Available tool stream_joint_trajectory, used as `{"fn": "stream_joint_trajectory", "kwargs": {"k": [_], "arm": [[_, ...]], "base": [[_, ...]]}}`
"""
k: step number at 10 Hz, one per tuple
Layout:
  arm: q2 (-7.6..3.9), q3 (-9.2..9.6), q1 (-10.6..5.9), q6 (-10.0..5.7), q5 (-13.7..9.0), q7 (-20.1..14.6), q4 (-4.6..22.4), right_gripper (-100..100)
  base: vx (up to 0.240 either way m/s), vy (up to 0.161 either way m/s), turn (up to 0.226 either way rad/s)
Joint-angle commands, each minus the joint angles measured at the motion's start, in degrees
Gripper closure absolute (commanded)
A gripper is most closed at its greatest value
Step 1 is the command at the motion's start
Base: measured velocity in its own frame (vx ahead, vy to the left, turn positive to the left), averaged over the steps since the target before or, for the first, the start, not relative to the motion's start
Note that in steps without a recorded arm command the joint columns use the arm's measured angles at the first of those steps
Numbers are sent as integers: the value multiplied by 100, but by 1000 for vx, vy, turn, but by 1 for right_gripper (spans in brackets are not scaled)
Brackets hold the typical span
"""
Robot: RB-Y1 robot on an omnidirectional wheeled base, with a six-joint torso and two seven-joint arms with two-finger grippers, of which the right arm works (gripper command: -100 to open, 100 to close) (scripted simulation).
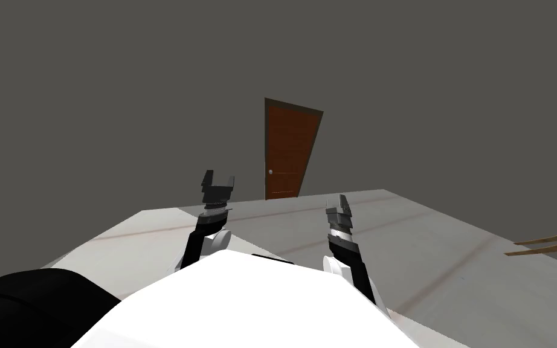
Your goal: Pull the door open
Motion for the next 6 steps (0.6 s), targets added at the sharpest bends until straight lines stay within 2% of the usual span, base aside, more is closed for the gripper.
{"fn": "stream_joint_trajectory", "kwargs": {"k": [1,6], "arm": [[-97,-6,-41,-85,72,156,184,-100],[-303,-23,-155,-322,271,591,697,-100]], "base": [[111,47,7],[157,115,3]]}}
